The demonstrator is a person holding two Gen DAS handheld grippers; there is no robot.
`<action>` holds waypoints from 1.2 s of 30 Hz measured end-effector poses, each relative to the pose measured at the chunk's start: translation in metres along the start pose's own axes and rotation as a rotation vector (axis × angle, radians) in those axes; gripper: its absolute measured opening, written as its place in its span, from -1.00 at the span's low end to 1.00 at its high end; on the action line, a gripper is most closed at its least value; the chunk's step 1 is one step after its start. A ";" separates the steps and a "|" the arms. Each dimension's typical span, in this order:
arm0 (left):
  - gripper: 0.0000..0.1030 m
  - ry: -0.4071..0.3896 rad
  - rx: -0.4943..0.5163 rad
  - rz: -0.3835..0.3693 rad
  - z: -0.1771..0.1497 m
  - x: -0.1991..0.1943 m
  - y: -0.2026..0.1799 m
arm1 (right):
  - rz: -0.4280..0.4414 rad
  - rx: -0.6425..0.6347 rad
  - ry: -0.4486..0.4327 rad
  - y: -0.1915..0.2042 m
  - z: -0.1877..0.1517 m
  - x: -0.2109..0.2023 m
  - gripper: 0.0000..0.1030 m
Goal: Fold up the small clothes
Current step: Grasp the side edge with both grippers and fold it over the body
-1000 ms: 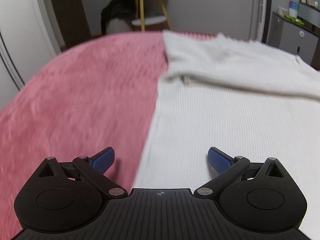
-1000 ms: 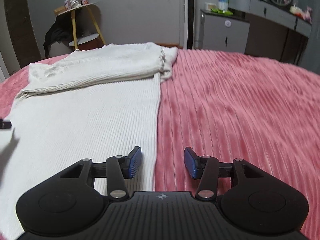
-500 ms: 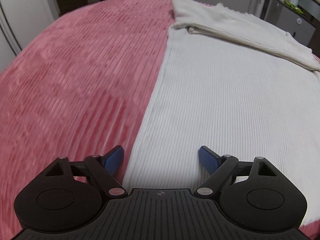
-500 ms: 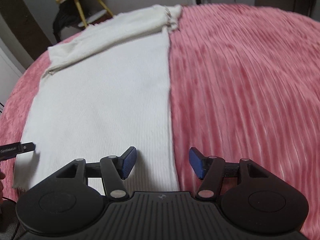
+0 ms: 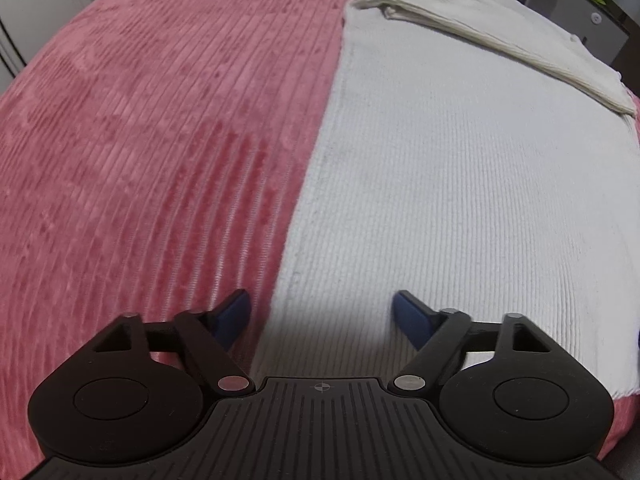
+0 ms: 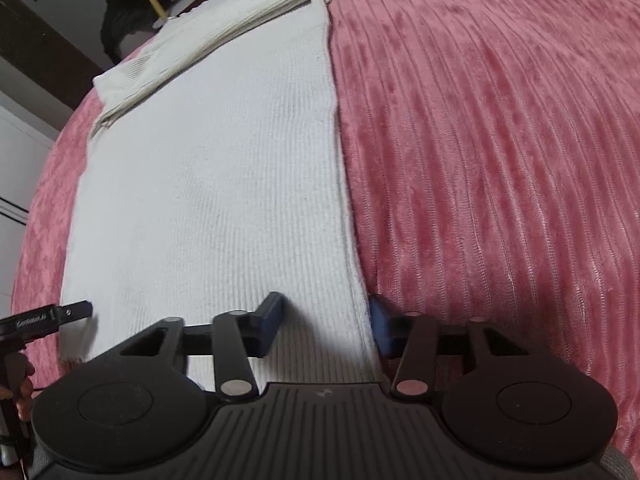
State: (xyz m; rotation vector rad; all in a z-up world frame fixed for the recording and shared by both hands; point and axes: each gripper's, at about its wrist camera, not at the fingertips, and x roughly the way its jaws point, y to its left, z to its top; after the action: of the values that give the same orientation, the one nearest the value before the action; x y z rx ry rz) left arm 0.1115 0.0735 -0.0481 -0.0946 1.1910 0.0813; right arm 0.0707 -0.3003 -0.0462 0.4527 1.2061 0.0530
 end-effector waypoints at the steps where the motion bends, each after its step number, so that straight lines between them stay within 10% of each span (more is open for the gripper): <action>1: 0.44 0.001 0.004 -0.004 -0.001 -0.001 0.002 | 0.009 -0.002 0.001 0.000 0.000 -0.002 -0.36; 10: -0.13 0.029 -0.047 -0.089 -0.003 0.003 0.019 | 0.076 -0.016 -0.003 0.000 0.002 -0.007 -0.75; 14: -0.73 0.054 -0.052 -0.153 0.001 0.000 0.021 | 0.114 -0.002 -0.020 -0.004 0.003 -0.014 -0.82; 25: -0.79 0.043 -0.102 -0.376 0.043 -0.029 0.014 | 0.378 0.148 -0.044 -0.013 0.026 -0.030 -0.85; 36: -0.79 -0.070 -0.187 -0.361 0.132 -0.003 0.001 | 0.437 0.267 -0.214 -0.006 0.115 -0.015 -0.85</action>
State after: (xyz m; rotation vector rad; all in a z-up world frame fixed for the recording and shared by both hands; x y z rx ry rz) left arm 0.2321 0.0902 0.0031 -0.4653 1.0782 -0.1215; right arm 0.1684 -0.3456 -0.0028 0.9280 0.8892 0.2143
